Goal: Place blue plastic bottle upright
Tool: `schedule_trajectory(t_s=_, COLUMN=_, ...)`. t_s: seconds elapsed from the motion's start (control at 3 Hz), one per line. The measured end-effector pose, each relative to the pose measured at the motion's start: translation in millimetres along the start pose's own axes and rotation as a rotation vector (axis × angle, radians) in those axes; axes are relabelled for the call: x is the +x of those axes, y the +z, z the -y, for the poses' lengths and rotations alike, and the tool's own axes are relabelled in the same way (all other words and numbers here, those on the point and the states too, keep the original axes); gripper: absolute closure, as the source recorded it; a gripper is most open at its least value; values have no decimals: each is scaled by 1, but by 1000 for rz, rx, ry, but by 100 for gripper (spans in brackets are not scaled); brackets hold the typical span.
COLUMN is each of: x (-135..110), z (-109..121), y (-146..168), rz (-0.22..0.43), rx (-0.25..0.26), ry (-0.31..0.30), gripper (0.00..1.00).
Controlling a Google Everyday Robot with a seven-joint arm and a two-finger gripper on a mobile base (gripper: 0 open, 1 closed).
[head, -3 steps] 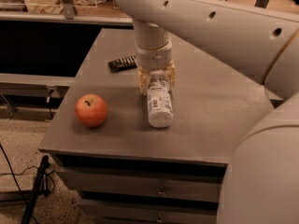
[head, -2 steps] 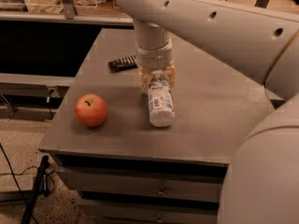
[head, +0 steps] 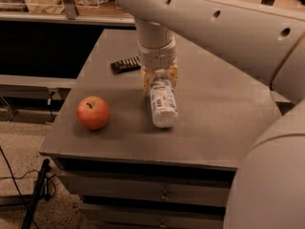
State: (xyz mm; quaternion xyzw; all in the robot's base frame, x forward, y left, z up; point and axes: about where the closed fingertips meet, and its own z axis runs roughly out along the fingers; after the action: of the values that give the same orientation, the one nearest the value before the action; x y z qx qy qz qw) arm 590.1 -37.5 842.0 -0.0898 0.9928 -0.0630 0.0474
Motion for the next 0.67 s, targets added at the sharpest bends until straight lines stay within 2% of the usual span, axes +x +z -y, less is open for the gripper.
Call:
schedule_trajectory(t_s=0.33, x=-11, z=8, y=-35, rz=59, rx=25, ry=-71, gripper=100)
schedule_trajectory(t_s=0.67, x=-11, z=8, y=-35, rz=59, rx=25, ry=-71, gripper=100)
